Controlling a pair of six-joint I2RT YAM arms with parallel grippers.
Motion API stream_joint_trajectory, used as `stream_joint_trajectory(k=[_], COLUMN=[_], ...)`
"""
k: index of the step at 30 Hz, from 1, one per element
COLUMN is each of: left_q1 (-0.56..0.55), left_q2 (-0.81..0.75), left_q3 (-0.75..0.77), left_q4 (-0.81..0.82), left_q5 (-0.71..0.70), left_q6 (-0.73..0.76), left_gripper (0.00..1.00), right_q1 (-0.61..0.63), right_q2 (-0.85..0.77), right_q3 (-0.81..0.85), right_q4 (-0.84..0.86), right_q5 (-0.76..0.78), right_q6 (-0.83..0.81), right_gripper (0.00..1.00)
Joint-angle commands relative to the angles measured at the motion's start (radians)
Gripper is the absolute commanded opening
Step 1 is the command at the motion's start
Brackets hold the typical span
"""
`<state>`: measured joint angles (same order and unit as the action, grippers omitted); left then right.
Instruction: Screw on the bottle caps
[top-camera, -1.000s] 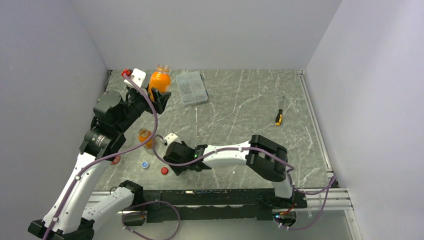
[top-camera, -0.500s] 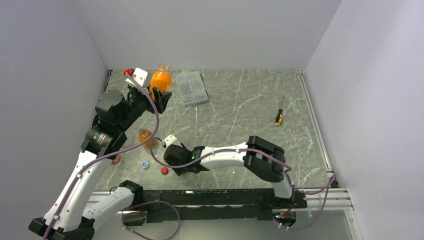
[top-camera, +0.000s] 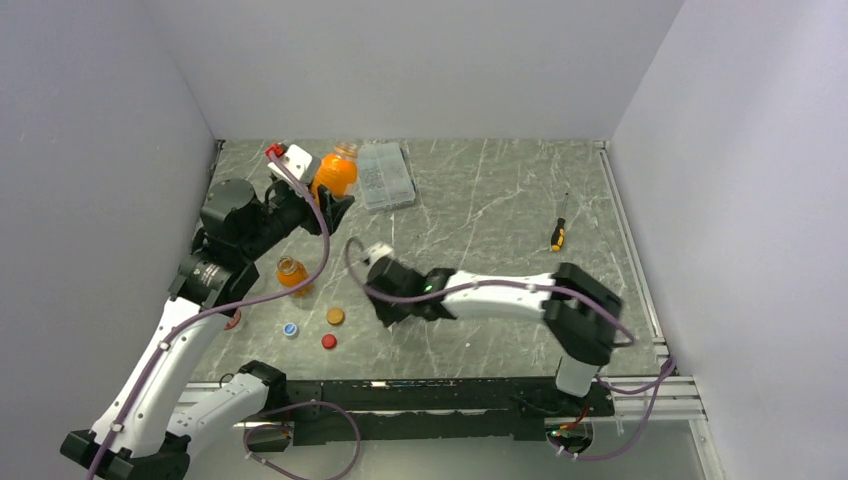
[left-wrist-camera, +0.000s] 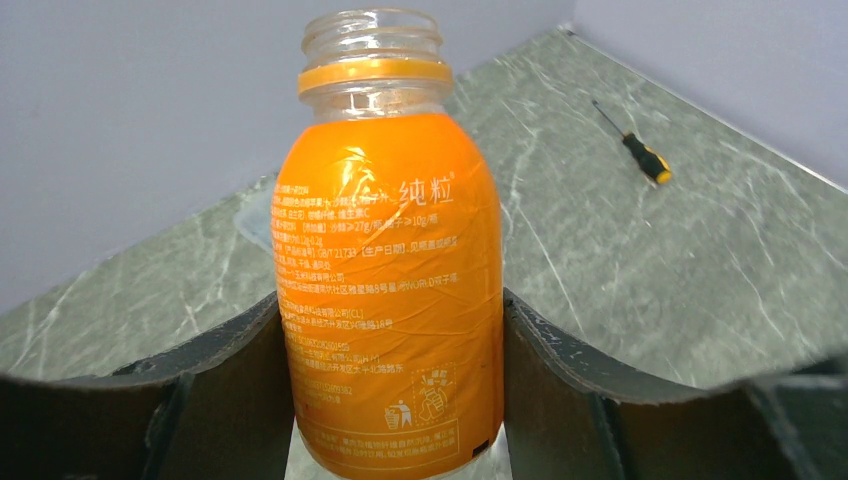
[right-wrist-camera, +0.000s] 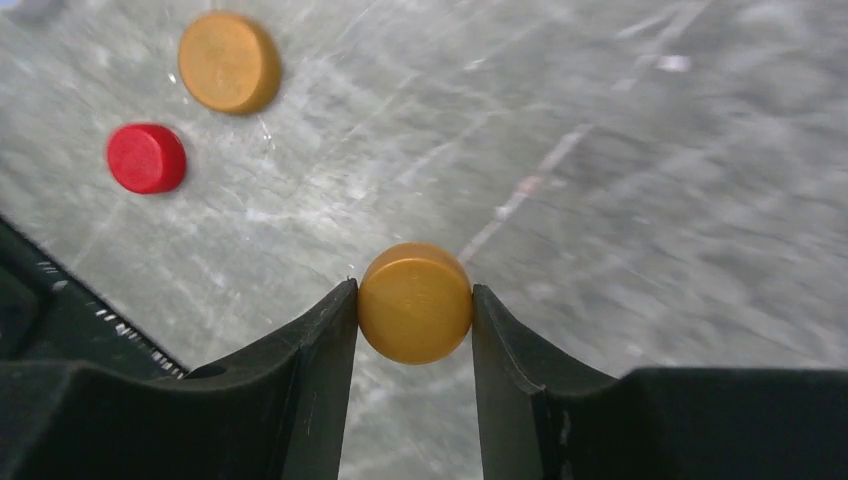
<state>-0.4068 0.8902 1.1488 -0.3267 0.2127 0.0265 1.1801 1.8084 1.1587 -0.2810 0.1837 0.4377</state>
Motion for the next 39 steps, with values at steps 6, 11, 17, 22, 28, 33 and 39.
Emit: stream_joint_trajectory(k=[6, 11, 17, 22, 28, 33, 39], left_q1=[0.003, -0.008, -0.048, -0.098, -0.111, -0.118, -0.124], left_q2=[-0.006, -0.029, -0.046, -0.05, -0.058, -0.062, -0.062], left_q3=[-0.11, -0.169, -0.216, -0.231, -0.249, -0.264, -0.265], left_q4=[0.046, 0.053, 0.018, 0.002, 0.034, 0.069, 0.108], left_q5=[0.439, 0.586, 0.656, 0.689, 0.722, 0.737, 0.753], left_q6=[0.074, 0.123, 0.186, 0.218, 0.204, 0.185, 0.163], left_gripper=[0.44, 0.44, 0.42, 0.38, 0.34, 0.33, 0.3], right_q1=[-0.332, -0.512, -0.642, -0.646, -0.646, -0.638, -0.601], right_q2=[-0.486, -0.667, -0.765, -0.783, -0.775, -0.756, -0.723], right_q3=[-0.14, -0.123, -0.089, -0.096, -0.104, -0.11, -0.07], right_q4=[-0.008, -0.049, 0.013, 0.187, 0.338, 0.405, 0.34], right_q5=[-0.339, -0.567, -0.903, -1.07, -1.134, -1.14, -1.092], right_q6=[0.042, 0.048, 0.106, 0.221, 0.329, 0.37, 0.308], right_gripper=[0.29, 0.3, 0.31, 0.32, 0.33, 0.35, 0.35])
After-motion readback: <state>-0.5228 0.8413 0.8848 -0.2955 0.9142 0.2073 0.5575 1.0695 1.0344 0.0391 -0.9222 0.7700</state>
